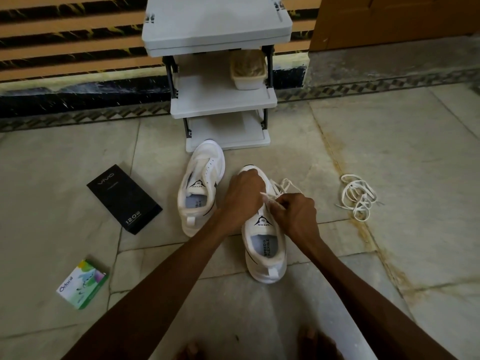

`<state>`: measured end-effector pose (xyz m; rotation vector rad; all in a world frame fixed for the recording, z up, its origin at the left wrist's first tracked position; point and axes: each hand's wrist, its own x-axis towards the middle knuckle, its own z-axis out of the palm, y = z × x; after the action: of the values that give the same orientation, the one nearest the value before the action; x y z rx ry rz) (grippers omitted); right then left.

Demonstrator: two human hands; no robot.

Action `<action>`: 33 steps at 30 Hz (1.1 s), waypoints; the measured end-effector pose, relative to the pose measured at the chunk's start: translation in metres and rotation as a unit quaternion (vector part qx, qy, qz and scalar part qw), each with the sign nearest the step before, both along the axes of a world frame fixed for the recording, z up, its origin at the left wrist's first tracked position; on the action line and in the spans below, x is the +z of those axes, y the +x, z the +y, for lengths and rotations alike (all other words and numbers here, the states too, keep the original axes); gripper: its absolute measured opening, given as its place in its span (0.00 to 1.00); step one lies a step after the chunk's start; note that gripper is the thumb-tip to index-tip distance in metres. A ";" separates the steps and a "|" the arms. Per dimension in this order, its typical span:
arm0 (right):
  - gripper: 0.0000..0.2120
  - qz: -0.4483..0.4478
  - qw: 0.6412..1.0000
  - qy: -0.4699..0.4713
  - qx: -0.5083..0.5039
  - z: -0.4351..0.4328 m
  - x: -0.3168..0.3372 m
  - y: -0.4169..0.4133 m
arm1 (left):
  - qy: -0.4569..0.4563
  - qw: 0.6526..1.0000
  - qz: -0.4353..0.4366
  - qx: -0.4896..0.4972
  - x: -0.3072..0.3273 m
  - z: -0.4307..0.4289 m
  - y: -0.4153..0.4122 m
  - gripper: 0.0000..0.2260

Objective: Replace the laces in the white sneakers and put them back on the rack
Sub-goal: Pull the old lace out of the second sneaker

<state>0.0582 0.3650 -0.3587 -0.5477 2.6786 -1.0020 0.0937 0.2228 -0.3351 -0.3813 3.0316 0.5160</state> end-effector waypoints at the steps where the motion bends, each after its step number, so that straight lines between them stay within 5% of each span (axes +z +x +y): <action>1: 0.14 0.003 1.000 -0.004 0.000 0.001 -0.001 0.000 | 0.105 0.992 0.051 0.057 0.002 -0.005 -0.001 0.04; 2: 0.14 0.006 1.000 -0.008 -0.001 0.002 -0.002 0.000 | 0.266 0.948 0.103 0.143 0.007 -0.010 -0.002 0.06; 4: 0.12 0.010 1.000 -0.012 -0.002 0.002 -0.002 0.001 | 0.605 0.714 0.193 0.295 0.020 -0.022 -0.002 0.10; 5: 0.12 0.014 1.000 -0.011 0.000 0.002 -0.003 0.002 | 0.688 0.619 0.210 0.317 0.024 -0.027 0.000 0.10; 6: 0.12 0.018 1.000 -0.009 0.004 0.001 -0.002 0.004 | 0.694 0.608 0.217 0.319 0.028 -0.029 0.001 0.10; 7: 0.12 0.021 1.000 -0.005 0.007 0.001 -0.002 0.004 | 0.627 0.685 0.211 0.306 0.031 -0.030 0.000 0.10; 9: 0.12 0.018 1.000 -0.001 0.009 0.000 -0.001 0.004 | 0.359 0.901 0.140 0.197 0.028 -0.028 0.001 0.06; 10: 0.12 0.015 1.000 -0.001 0.007 0.000 -0.001 0.004 | 0.232 0.962 0.080 0.117 0.024 -0.025 0.002 0.04; 11: 0.12 0.013 1.000 0.001 0.005 -0.001 -0.002 0.003 | 0.123 0.991 0.012 0.043 0.017 -0.023 0.002 0.06; 14: 0.12 0.010 1.000 0.011 0.005 -0.002 -0.001 0.003 | -0.065 0.991 -0.094 -0.062 0.003 -0.017 0.001 0.14; 16: 0.12 0.013 1.000 0.010 0.004 -0.002 -0.001 0.003 | -0.002 0.998 -0.041 -0.038 0.004 -0.018 -0.001 0.09; 18: 0.12 0.022 1.000 0.007 0.004 0.000 -0.001 0.004 | 0.155 0.986 0.049 0.043 0.011 -0.021 -0.002 0.09; 19: 0.12 0.024 1.000 0.006 0.003 0.001 -0.001 0.004 | 0.289 0.947 0.087 0.111 0.015 -0.026 -0.003 0.12; 20: 0.12 0.026 1.000 0.004 0.002 0.001 -0.001 0.005 | 0.446 0.868 0.129 0.178 0.020 -0.030 -0.003 0.13; 23: 0.12 0.027 1.000 0.004 0.001 0.001 -0.001 0.004 | 0.774 0.546 0.198 0.251 0.032 -0.035 -0.002 0.11; 24: 0.12 0.026 1.000 0.004 0.001 0.000 -0.001 0.005 | 0.794 0.521 0.191 0.249 0.034 -0.035 0.000 0.10; 25: 0.12 0.025 1.000 0.004 0.000 0.000 -0.001 0.005 | 0.760 0.575 0.171 0.249 0.035 -0.035 0.001 0.10; 27: 0.12 0.023 1.000 0.007 -0.001 -0.001 -0.001 0.005 | 0.503 0.835 0.117 0.190 0.030 -0.032 0.004 0.09; 28: 0.12 0.021 1.000 0.007 -0.002 -0.001 -0.002 0.005 | 0.326 0.933 0.094 0.123 0.024 -0.031 0.005 0.08; 30: 0.12 0.019 1.000 0.008 -0.004 -0.002 -0.003 0.005 | 0.113 0.993 0.015 0.013 0.018 -0.027 0.010 0.10; 33: 0.12 0.018 1.000 0.015 -0.008 -0.004 -0.003 0.006 | -0.013 0.997 -0.078 -0.020 0.013 -0.018 0.010 0.14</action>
<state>0.0639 0.3614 -0.3617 -0.5456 2.7291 -0.9630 0.1039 0.2052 -0.3222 -0.3437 2.8920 0.4231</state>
